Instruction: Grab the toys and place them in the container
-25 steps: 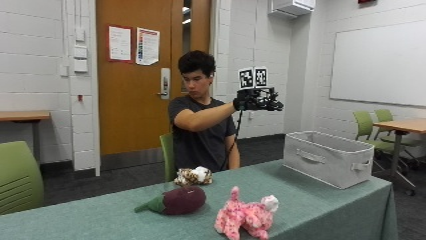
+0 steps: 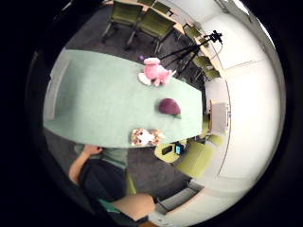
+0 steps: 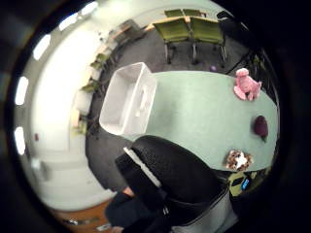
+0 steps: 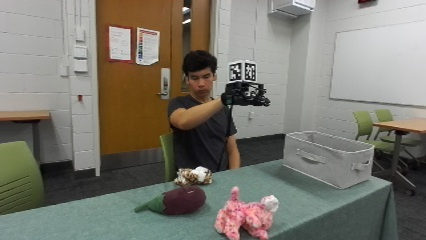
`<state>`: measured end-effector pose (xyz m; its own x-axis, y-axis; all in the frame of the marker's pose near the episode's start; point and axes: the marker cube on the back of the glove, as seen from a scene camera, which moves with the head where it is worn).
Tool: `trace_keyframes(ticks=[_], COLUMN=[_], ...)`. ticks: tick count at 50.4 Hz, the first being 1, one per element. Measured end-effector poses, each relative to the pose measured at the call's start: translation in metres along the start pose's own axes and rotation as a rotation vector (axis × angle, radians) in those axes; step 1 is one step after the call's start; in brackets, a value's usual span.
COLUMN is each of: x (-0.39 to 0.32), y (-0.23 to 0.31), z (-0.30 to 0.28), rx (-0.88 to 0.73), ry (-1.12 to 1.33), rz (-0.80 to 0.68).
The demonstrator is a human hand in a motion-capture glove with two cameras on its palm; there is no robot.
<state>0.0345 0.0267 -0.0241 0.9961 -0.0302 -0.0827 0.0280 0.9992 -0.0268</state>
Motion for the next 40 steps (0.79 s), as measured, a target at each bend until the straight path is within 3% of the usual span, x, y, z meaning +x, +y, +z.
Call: trace_keyframes(ticks=[13, 40], x=[0.103, 0.179], y=[0.050, 0.132], z=[0.030, 0.248], rx=[-0.032, -0.301], ry=[0.016, -0.031], rz=[0.096, 0.155])
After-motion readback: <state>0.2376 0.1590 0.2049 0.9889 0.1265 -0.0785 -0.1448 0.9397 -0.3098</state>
